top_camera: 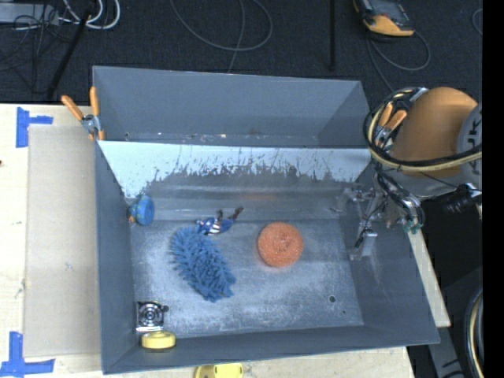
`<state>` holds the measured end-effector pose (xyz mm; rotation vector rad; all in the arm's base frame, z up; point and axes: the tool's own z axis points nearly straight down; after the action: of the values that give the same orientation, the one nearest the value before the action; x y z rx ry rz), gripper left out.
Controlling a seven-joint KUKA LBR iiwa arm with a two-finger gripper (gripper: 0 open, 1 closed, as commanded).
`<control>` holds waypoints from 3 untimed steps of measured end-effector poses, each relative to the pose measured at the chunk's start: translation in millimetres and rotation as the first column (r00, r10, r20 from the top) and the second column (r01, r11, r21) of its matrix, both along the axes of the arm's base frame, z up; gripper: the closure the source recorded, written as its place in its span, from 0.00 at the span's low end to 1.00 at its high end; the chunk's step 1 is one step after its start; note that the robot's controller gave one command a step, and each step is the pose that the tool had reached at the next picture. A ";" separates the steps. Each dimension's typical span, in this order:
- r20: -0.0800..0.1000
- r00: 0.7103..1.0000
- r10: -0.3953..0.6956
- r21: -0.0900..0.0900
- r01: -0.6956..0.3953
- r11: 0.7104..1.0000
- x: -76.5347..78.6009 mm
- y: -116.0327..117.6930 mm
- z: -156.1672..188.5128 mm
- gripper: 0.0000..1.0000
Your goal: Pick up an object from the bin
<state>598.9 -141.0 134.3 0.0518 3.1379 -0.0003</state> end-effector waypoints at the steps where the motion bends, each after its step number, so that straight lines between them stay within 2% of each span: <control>1: 0.001 0.999 0.040 0.000 -0.040 0.999 18.1 28.9 -58.2 0.00; 2: -0.007 1.000 -0.014 0.002 0.014 1.000 8.1 55.7 -66.8 0.00; 3: -0.004 0.999 0.048 0.000 -0.048 0.999 0.7 93.8 -64.1 0.00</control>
Offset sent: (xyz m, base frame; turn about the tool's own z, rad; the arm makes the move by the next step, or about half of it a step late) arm 0.0077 0.0576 -0.0631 0.0149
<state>599.6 -47.2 70.2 -0.0231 3.1421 -0.0010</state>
